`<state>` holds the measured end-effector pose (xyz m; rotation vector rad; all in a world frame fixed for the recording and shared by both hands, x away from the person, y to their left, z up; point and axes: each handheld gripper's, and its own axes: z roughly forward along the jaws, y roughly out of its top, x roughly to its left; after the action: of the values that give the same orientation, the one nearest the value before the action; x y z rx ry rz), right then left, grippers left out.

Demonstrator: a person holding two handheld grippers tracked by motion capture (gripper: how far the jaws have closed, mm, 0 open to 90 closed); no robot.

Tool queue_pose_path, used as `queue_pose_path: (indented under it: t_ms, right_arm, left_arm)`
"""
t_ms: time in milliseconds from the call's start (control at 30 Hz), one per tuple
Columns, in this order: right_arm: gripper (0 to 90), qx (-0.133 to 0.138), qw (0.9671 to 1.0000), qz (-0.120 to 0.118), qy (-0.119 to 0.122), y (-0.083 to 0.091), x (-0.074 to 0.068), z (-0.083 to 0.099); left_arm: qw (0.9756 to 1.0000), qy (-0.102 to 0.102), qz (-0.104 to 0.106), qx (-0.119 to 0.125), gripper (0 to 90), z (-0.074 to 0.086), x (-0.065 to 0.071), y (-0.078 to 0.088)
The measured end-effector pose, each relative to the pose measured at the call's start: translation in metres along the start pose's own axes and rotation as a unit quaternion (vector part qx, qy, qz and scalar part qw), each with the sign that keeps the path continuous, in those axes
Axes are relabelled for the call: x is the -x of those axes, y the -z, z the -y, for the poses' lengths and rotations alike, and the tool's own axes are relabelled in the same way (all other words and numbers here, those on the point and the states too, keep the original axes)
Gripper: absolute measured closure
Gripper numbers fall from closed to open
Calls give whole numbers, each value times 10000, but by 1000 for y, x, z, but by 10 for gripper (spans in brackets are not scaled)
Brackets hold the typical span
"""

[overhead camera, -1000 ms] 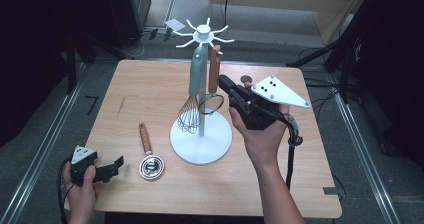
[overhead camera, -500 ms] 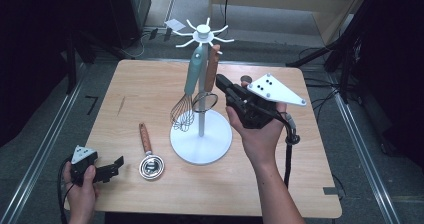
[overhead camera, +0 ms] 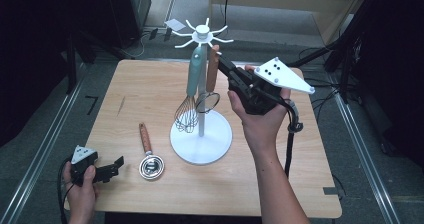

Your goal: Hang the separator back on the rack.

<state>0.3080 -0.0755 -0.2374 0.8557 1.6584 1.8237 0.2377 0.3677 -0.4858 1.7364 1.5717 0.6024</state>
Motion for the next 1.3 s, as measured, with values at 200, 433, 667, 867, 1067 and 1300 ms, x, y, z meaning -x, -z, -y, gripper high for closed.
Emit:
queue_pose_path:
  t_ms: [200, 433, 667, 867, 1067, 1300]
  right_arm:
    - [900, 39, 9999, -103, -35, 1, -3, 1]
    - [900, 35, 9998, -179, 13, 2, -11, 0]
    - [900, 4, 9997, -255, 69, 2, -18, 1]
    - [900, -23, 9994, -310, 118, 1, -23, 0]
    - [900, -64, 9995, -309, 91, 1, -24, 0]
    - [853, -183, 9995, -204, 187, 6, -19, 6]
  left_arm:
    - [10000, -4, 6, 1, 14, 0, 0, 0]
    - [10000, -19, 15, 8, 14, 0, 1, -1]
    - [10000, -30, 31, 2, 14, 0, 1, 0]
    - [10000, -33, 38, 1, 15, 0, 1, 0]
    - [10000, -21, 58, 17, 15, 0, 1, 0]
    - [10000, -3, 50, 0, 16, 0, 0, 0]
